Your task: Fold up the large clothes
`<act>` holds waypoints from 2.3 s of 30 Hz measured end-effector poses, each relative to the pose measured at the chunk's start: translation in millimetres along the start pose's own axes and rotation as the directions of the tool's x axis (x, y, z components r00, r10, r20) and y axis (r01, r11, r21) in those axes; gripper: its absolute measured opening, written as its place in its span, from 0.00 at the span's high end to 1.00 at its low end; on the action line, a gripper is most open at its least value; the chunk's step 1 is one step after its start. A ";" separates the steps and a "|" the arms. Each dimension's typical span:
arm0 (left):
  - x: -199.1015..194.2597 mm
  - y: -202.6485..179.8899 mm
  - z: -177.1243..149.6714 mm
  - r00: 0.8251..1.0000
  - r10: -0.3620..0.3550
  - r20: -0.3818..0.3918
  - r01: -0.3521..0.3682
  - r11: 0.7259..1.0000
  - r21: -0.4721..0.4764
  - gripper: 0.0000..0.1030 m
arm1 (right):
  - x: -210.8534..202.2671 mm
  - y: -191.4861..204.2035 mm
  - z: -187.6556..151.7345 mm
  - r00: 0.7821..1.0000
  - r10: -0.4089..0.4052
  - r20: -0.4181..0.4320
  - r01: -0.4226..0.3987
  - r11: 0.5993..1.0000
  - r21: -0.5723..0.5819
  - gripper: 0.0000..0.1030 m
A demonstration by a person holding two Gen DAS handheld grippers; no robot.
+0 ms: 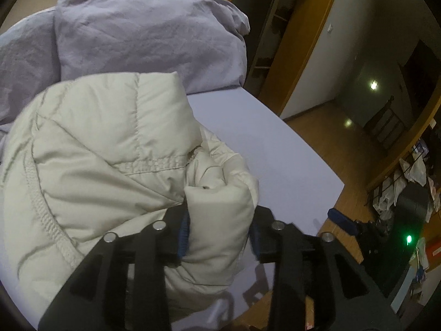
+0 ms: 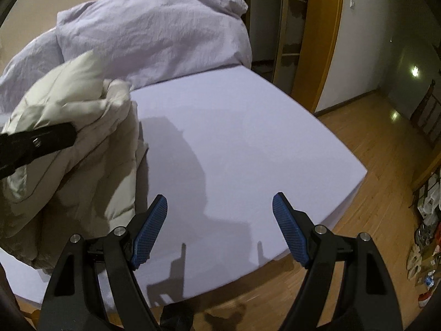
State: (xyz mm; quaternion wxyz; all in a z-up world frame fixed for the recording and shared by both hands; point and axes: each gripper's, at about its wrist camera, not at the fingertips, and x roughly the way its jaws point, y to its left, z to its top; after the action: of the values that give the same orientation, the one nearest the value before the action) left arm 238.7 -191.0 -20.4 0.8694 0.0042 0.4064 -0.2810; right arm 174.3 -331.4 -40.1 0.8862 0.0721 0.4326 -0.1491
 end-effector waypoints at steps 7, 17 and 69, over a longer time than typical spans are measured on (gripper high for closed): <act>-63.7 19.6 -0.1 0.994 0.010 0.111 -0.006 0.999 -0.040 0.35 | -24.4 10.9 30.5 0.995 0.056 0.081 -0.054 0.998 -0.027 0.22; -102.8 115.1 3.3 0.954 0.257 0.155 -0.223 0.953 -0.206 0.33 | -39.1 83.0 84.3 0.963 0.241 0.118 -0.226 0.966 -0.128 0.22; -25.8 156.3 5.2 0.878 0.468 0.099 -0.426 0.860 -0.281 0.28 | 108.5 143.1 79.6 0.947 0.319 0.026 -0.312 0.938 -0.149 0.23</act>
State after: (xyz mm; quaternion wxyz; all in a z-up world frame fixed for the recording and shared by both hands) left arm 306.1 -48.1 -33.1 0.9346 -0.0343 0.3537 -0.0169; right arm 343.4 -238.5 -76.9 0.9121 0.0732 0.4027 0.0247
